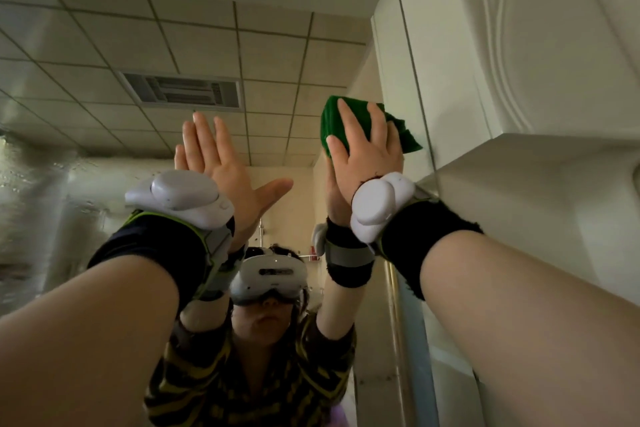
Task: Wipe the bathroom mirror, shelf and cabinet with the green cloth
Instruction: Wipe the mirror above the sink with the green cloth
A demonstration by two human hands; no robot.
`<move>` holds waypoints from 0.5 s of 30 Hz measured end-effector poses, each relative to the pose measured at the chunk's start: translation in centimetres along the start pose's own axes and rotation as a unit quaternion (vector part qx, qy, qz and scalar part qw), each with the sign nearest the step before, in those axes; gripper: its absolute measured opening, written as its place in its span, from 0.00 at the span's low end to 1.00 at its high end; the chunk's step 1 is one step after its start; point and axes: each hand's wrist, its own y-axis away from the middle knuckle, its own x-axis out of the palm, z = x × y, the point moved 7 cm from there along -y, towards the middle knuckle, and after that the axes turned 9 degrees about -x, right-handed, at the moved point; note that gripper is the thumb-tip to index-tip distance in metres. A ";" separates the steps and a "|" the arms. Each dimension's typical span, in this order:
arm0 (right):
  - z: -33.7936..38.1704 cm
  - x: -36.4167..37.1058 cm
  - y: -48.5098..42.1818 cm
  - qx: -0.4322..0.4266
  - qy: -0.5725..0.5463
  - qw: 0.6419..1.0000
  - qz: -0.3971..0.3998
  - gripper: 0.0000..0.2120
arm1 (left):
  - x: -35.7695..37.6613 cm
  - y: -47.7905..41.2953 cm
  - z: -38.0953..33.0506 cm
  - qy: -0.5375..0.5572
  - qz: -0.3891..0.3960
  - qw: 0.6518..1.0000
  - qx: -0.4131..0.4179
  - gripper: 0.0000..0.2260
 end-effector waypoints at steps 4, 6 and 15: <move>1.0 0.2 1.5 -0.005 -0.023 0.999 0.028 0.24 | 0.0 0.0 -0.1 0.004 0.001 1.000 -0.001 0.54; 1.5 0.0 2.1 0.001 -0.034 0.998 0.044 0.24 | 0.0 0.0 -0.1 0.004 0.003 1.000 -0.003 0.54; 2.2 -0.7 1.7 0.002 -0.035 0.997 0.062 0.24 | 0.0 -0.1 -0.1 -0.017 0.025 1.000 0.002 0.53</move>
